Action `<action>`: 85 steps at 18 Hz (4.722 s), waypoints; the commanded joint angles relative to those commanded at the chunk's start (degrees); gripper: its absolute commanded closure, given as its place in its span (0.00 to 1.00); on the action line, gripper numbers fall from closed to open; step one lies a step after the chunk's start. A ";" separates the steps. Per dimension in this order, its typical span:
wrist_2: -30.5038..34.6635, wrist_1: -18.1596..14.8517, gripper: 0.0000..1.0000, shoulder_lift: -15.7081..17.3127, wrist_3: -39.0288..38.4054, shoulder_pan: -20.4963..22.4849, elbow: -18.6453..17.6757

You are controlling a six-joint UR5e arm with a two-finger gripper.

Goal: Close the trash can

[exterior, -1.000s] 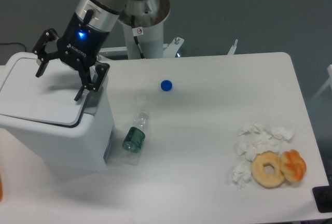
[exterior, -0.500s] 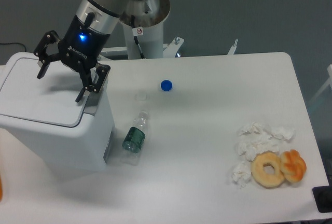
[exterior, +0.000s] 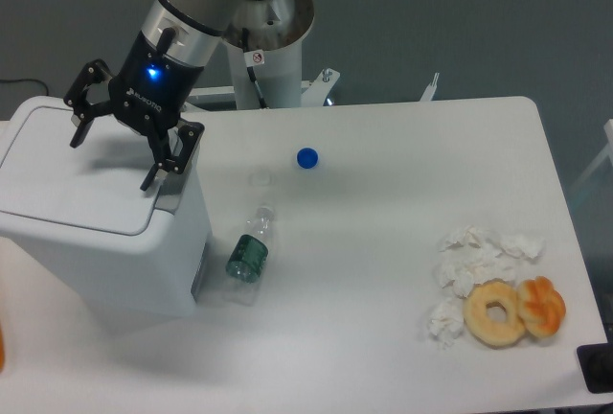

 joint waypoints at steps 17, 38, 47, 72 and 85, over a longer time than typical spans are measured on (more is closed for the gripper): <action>-0.26 0.09 0.00 -0.09 -0.17 0.26 0.17; 0.00 0.18 0.00 0.00 0.26 0.09 0.00; 0.00 0.26 0.00 -0.26 1.14 0.09 0.00; 0.18 0.44 0.00 0.09 1.14 13.08 4.74; 20.55 0.35 0.00 -1.32 20.28 14.41 6.42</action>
